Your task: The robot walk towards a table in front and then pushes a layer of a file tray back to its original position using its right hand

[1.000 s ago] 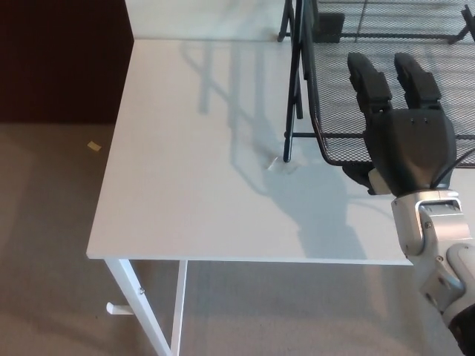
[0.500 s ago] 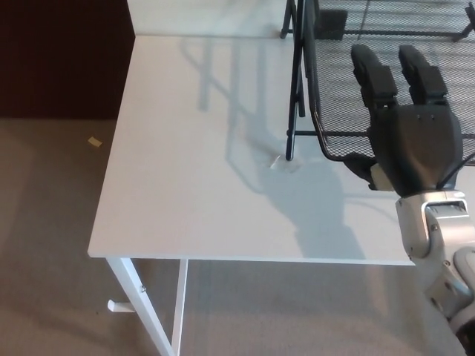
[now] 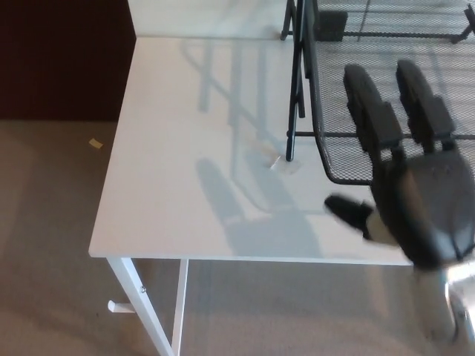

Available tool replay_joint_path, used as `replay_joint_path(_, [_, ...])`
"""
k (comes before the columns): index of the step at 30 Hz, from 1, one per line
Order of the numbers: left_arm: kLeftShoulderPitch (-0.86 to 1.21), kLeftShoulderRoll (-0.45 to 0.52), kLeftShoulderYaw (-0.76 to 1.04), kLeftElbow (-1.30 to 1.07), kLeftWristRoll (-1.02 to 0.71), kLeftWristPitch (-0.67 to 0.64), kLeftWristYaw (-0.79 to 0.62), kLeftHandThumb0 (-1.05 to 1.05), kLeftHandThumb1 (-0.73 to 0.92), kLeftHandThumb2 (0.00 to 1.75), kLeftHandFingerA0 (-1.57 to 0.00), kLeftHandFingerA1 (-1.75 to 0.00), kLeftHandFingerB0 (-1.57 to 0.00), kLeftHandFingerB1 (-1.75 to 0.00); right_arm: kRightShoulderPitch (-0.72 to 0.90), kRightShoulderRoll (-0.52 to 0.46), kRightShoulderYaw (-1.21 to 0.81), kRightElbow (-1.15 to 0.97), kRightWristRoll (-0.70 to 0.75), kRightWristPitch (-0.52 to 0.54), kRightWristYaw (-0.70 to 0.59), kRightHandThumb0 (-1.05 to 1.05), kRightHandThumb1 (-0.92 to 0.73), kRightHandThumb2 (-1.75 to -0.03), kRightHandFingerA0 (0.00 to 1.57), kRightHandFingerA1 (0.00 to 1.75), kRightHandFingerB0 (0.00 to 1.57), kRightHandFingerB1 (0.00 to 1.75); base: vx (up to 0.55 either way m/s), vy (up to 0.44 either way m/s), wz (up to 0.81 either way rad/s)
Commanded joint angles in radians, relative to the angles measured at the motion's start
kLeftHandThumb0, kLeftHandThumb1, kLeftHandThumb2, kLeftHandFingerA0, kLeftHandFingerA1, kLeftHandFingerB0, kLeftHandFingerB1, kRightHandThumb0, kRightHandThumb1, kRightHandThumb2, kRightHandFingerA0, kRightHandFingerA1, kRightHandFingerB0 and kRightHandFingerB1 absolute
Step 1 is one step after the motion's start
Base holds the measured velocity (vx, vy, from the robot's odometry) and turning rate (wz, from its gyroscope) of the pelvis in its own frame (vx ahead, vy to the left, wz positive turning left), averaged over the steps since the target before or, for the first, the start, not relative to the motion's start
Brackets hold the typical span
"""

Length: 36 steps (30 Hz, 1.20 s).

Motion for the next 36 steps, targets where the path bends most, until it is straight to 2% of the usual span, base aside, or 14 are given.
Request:
replay_joint_path(1, [0.034, 0.017, 0.011, -0.015, -0.006, -0.004, -0.014, -0.09, 0.48, 0.55, -0.57, -0.46, -0.59, -0.45, 0.140, -0.028, 0.032, -0.083, 0.013, -0.035, 0.073, -0.78, -0.47, -0.80, 0.00, 0.00, 0.00, 0.00, 0.00, 0.000, 0.00])
replay_joint_path(14, [0.031, 0.014, 0.008, 0.006, 0.004, -0.017, -0.006, -0.10, 0.47, 0.55, -0.58, -0.46, -0.60, -0.45, 0.348, -0.081, 0.007, -0.226, -0.007, -0.119, 0.038, -0.83, -0.48, -0.82, 0.00, 0.00, 0.00, 0.00, 0.00, 0.000, 0.00])
replay_joint_path(18, [0.021, 0.015, 0.011, 0.016, -0.002, -0.008, -0.007, -0.09, 0.47, 0.54, -0.59, -0.46, -0.61, -0.45, 0.401, -0.101, -0.015, -0.276, 0.018, -0.183, 0.006, -0.80, -0.47, -0.81, 0.00, 0.00, 0.00, 0.00, 0.00, 0.000, 0.00])
replay_joint_path(19, [0.009, 0.021, 0.010, 0.031, 0.002, -0.015, -0.004, -0.11, 0.47, 0.55, -0.58, -0.46, -0.60, -0.45, 0.423, -0.110, -0.024, -0.290, 0.024, -0.219, -0.028, -0.82, -0.48, -0.82, 0.00, 0.00, 0.00, 0.00, 0.00, 0.000, 0.00])
replay_joint_path(20, [-0.022, 0.029, 0.009, 0.023, 0.003, -0.004, 0.010, -0.11, 0.48, 0.55, -0.56, -0.46, -0.57, -0.45, 0.467, -0.126, -0.048, -0.309, 0.010, -0.292, -0.145, -0.84, -0.50, -0.84, 0.00, 0.00, 0.00, 0.00, 0.00, 0.000, 0.00])
replay_joint_path(23, [-0.036, 0.029, 0.007, 0.050, -0.001, -0.021, -0.017, -0.14, 0.48, 0.56, -0.53, -0.48, -0.56, -0.45, 0.562, -0.154, -0.082, -0.323, -0.013, -0.382, -0.287, -0.82, -0.50, -0.85, 0.00, 0.00, 0.00, 0.04, 0.00, 0.000, 0.00])
replay_joint_path(24, [-0.039, 0.024, 0.005, 0.053, -0.001, -0.020, -0.021, -0.14, 0.47, 0.56, -0.54, -0.48, -0.57, -0.46, 0.592, -0.168, -0.097, -0.316, -0.022, -0.425, -0.347, -0.70, -0.43, -0.85, 0.00, 0.14, 0.00, 0.18, 0.00, 0.000, 0.00])
replay_joint_path(25, [-0.045, 0.023, 0.003, 0.052, 0.000, -0.014, -0.018, -0.14, 0.46, 0.56, -0.56, -0.48, -0.60, -0.46, 0.602, -0.179, -0.102, -0.293, -0.036, -0.466, -0.421, -0.72, -0.45, -0.66, 0.07, 0.21, 0.10, 0.22, 0.00, 0.000, 0.00])
replay_joint_path(28, [-0.058, 0.023, -0.001, 0.050, 0.003, -0.002, -0.007, -0.15, 0.45, 0.56, -0.57, -0.48, -0.60, -0.46, 0.623, -0.196, -0.109, -0.230, -0.063, -0.527, -0.552, -0.68, -0.50, -0.61, 0.09, 0.28, 0.11, 0.23, 0.00, 0.000, 0.00])
replay_joint_path(29, [-0.059, 0.023, -0.001, 0.051, 0.003, -0.003, -0.007, -0.15, 0.45, 0.56, -0.57, -0.48, -0.60, -0.46, 0.623, -0.195, -0.110, -0.228, -0.064, -0.530, -0.555, -0.68, -0.50, -0.61, 0.09, 0.28, 0.11, 0.23, 0.00, 0.000, 0.00])
replay_joint_path(30, [-0.054, 0.014, -0.005, 0.046, 0.006, 0.000, -0.001, -0.13, 0.46, 0.55, -0.56, -0.48, -0.60, -0.46, 0.651, -0.209, -0.131, -0.170, -0.026, -0.553, -0.558, -0.52, -0.51, -0.56, 0.35, 0.37, 0.35, 0.33, 0.00, 0.000, 0.00])
replay_joint_path(31, [-0.048, 0.000, -0.010, 0.039, 0.009, 0.004, 0.007, -0.13, 0.46, 0.55, -0.56, -0.48, -0.60, -0.46, 0.692, -0.230, -0.162, -0.083, 0.033, -0.587, -0.560, -0.52, -0.51, -0.56, 0.35, 0.37, 0.35, 0.33, 0.00, 0.000, 0.00])
replay_joint_path(32, [-0.044, -0.002, -0.015, 0.048, 0.014, -0.004, 0.004, -0.10, 0.47, 0.55, -0.55, -0.46, -0.58, -0.44, 0.682, -0.242, -0.176, -0.021, 0.062, -0.598, -0.543, -0.44, -0.52, -0.56, 0.43, 0.38, 0.42, 0.37, 0.00, 0.000, 0.00])
replay_joint_path(36, [-0.060, -0.005, -0.032, 0.088, 0.028, -0.027, -0.010, -0.13, 0.46, 0.55, -0.55, -0.47, -0.58, -0.44, 0.588, -0.227, -0.238, 0.269, 0.285, -0.650, -0.397, -0.41, -0.54, -0.56, 0.43, 0.38, 0.42, 0.36, 0.00, 0.000, 0.00])
